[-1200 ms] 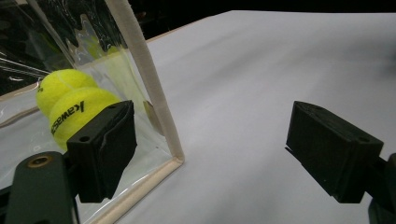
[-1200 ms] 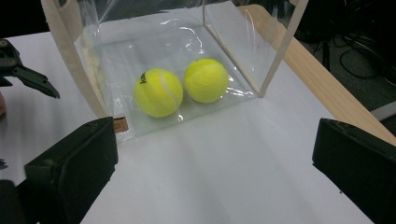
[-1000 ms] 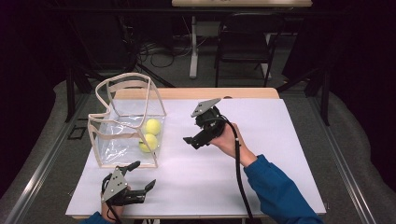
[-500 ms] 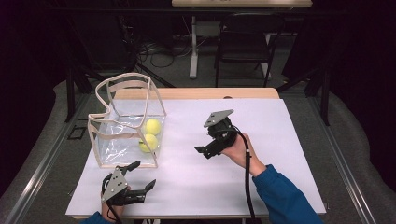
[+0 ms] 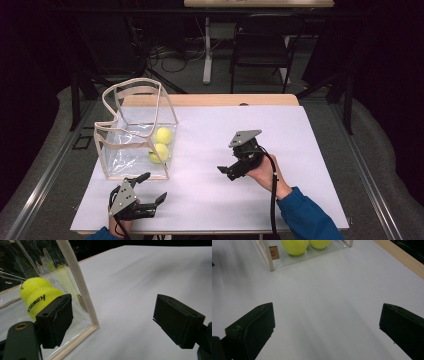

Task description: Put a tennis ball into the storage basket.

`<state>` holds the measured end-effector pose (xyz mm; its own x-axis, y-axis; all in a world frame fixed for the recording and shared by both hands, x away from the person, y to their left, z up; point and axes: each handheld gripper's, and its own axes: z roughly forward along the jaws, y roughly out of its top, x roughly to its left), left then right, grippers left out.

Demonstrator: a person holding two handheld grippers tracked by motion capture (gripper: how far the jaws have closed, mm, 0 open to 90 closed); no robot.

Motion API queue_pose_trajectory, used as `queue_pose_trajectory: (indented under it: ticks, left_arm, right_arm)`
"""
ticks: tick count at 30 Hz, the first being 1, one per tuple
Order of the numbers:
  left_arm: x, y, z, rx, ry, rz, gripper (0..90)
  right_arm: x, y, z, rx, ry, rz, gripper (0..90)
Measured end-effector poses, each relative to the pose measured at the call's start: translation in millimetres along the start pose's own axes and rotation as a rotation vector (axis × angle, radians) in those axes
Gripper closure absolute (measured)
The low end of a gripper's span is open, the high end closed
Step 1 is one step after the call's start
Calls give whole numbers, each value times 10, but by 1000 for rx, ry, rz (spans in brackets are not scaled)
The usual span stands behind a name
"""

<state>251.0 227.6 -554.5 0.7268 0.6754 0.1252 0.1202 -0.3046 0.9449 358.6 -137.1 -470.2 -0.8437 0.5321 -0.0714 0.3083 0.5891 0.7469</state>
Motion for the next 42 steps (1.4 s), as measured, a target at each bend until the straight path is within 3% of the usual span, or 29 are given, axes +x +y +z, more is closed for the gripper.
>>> queue_pose_trajectory:
  ticks: [16, 42]
  left_arm:
    - [-2, -2, 3, 3, 2, -5, 161]
    - [-4, -3, 6, 10, 5, -2, 161]
  right_arm:
    - [34, -461, -121, 0, -23, 42, 0]
    - [96, -1005, -263, 8, -73, 91, 0]
